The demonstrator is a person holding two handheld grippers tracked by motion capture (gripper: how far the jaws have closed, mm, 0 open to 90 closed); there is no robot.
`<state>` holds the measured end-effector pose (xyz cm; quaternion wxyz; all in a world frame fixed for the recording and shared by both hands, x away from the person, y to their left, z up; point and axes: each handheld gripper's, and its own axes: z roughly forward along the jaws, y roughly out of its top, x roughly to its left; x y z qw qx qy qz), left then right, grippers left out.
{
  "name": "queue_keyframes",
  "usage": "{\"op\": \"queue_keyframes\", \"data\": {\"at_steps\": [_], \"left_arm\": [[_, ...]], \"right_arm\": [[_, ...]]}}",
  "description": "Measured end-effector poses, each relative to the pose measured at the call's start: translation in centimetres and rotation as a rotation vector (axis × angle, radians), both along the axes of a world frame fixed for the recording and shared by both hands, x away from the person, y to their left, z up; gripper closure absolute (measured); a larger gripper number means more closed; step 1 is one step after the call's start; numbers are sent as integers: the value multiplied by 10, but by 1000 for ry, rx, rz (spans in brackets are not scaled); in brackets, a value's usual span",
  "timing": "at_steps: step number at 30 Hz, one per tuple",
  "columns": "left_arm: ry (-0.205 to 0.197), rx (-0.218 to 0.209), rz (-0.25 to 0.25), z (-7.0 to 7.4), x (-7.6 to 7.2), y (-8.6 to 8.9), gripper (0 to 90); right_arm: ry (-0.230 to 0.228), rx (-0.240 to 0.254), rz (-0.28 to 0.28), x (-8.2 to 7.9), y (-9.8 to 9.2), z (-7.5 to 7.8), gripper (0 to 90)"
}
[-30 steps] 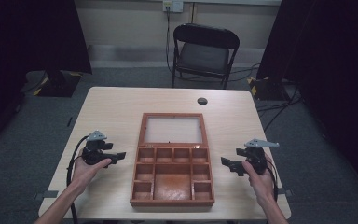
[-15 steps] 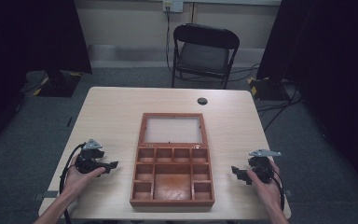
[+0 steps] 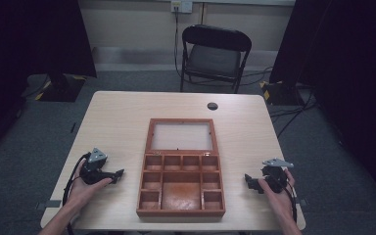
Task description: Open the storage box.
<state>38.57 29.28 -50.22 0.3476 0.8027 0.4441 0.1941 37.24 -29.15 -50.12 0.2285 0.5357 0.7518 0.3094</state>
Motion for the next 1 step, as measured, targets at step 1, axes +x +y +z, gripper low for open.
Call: {"op": "queue_keyframes", "data": {"at_steps": [1], "left_arm": [[0,0,0,0,0,0,94]], "right_arm": [[0,0,-1,0,0,0,0]]}}
